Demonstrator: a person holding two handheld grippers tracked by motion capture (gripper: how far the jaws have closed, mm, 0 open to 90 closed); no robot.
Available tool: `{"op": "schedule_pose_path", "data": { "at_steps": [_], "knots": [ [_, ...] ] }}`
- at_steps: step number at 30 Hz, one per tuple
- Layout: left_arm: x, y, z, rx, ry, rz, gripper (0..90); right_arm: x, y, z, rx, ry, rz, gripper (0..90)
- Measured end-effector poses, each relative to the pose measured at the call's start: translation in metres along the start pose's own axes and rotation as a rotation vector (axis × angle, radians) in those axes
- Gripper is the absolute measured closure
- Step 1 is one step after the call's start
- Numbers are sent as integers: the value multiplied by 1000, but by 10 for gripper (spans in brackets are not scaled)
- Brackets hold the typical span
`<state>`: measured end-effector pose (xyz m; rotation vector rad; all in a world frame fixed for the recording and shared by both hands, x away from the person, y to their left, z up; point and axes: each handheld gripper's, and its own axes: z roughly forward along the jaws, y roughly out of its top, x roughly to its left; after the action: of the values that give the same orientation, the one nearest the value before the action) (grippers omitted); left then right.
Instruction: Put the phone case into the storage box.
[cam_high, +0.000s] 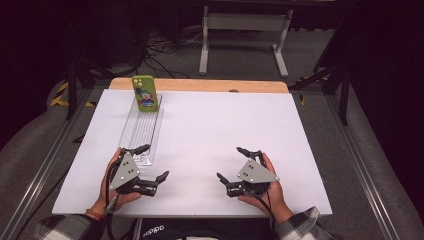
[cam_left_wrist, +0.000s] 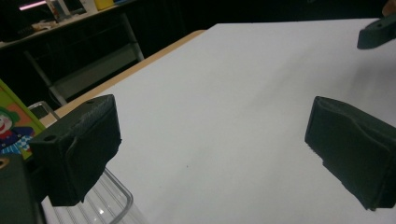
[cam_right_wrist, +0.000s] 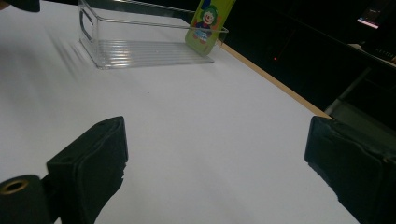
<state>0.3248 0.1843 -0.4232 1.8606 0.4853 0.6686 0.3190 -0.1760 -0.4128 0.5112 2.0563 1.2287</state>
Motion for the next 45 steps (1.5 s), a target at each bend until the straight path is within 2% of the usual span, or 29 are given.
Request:
{"op": "schedule_pose_path", "data": {
  "at_steps": [2,5,10,14,15,17,19,21,23,27,31,33,36,42,45],
  "knots": [
    [0,-1,0,1,6,5,41,0,0,0,4,0,-5,63],
    [-2,-8,2,18,6,-12,37,0,-1,0,9,1,-3,58],
    [-3,-11,3,34,7,-5,36,-1,1,0,20,-2,5,52],
    [-1,-11,3,31,18,0,36,-1,2,0,21,4,8,51],
    [-2,-11,3,30,8,-17,36,-1,2,-1,21,3,9,51],
    [0,-10,2,27,11,-11,36,-2,1,-2,14,3,9,52],
    [-1,-10,2,17,8,-29,36,-1,0,-2,10,-4,7,57],
    [-1,-10,2,20,6,-29,36,-1,-1,-2,12,-6,2,59],
    [0,-9,0,24,11,-11,37,-1,-2,0,22,1,-3,59],
    [-1,-9,-3,18,9,-10,37,-1,-1,0,17,0,-1,59],
    [0,-9,-5,1,8,-32,37,0,-2,0,26,-6,-7,62],
    [1,-8,-6,3,18,-12,38,0,-2,1,28,-7,-11,62],
    [1,-8,-5,5,7,-28,38,0,-2,1,29,-5,-12,64],
    [0,-8,-4,4,-2,-24,38,-1,-3,1,30,-14,-15,71],
    [1,-7,-5,7,2,-7,40,-3,-3,0,33,-19,-6,70]
  ]
}}
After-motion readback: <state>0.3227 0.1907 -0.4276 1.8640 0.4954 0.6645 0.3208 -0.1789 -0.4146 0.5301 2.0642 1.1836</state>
